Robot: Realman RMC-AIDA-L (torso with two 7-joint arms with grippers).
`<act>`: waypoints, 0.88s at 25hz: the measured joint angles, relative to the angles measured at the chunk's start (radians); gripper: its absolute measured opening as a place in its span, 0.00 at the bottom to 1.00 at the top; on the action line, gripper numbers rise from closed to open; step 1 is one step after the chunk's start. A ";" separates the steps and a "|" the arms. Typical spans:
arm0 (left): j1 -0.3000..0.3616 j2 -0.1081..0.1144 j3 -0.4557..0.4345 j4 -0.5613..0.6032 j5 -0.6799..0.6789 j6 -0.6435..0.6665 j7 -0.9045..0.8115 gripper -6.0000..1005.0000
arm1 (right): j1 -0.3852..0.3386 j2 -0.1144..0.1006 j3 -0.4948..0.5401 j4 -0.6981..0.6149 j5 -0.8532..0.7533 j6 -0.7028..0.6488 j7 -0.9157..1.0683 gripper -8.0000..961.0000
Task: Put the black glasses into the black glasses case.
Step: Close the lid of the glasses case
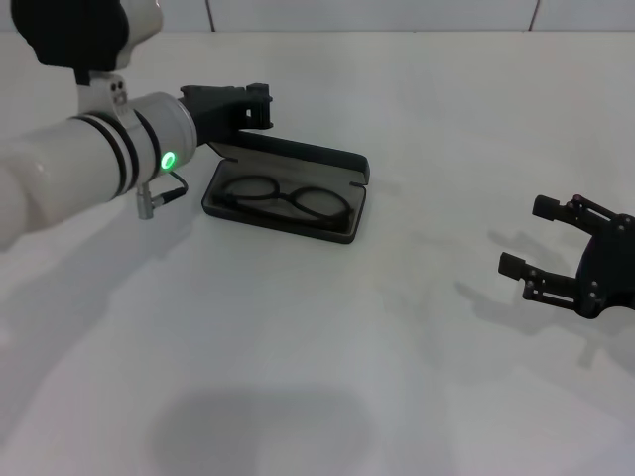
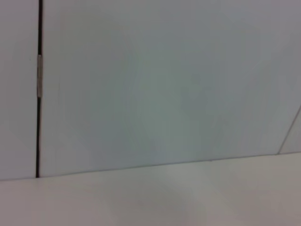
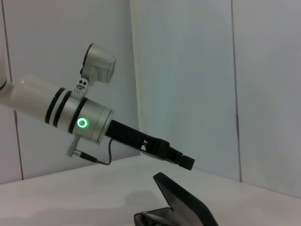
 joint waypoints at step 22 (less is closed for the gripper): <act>-0.068 0.002 0.078 -0.165 -0.056 -0.166 0.008 0.09 | 0.000 0.000 0.000 0.001 -0.003 0.000 0.002 0.89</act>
